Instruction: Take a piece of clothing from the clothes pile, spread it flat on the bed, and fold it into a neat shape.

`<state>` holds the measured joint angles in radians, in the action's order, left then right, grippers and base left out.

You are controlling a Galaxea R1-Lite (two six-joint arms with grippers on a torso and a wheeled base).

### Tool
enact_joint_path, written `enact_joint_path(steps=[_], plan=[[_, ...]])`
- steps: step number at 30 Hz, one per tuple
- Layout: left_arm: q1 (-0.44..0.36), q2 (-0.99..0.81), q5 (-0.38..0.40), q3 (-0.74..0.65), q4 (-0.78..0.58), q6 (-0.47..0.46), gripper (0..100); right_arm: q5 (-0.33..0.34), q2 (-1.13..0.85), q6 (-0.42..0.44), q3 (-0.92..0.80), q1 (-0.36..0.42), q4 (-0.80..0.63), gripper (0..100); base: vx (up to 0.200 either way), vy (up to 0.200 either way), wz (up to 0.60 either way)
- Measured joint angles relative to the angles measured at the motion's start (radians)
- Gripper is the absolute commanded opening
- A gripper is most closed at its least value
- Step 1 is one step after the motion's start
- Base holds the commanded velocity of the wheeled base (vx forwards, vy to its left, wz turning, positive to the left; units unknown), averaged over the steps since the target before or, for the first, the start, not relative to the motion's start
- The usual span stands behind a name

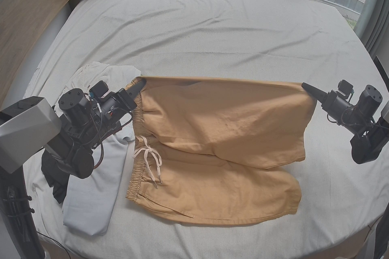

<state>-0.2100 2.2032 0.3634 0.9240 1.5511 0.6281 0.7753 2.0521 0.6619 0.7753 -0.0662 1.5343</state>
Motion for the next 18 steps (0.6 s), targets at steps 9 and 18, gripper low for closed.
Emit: enact_joint_path(steps=[9, 18], plan=[[0.0, 0.05, -0.004, 0.06, -0.001, 0.007, 0, -0.001, 0.066, 0.018, 0.089, 0.0, -0.003, 0, 0.0, 0.0, 0.0], [-0.001, 0.079, 0.004, 0.089, -0.004, 0.054, 100, -0.001, 0.107, 0.017, 0.117, 0.001, -0.002, 0, 0.0, 0.0, 0.0]])
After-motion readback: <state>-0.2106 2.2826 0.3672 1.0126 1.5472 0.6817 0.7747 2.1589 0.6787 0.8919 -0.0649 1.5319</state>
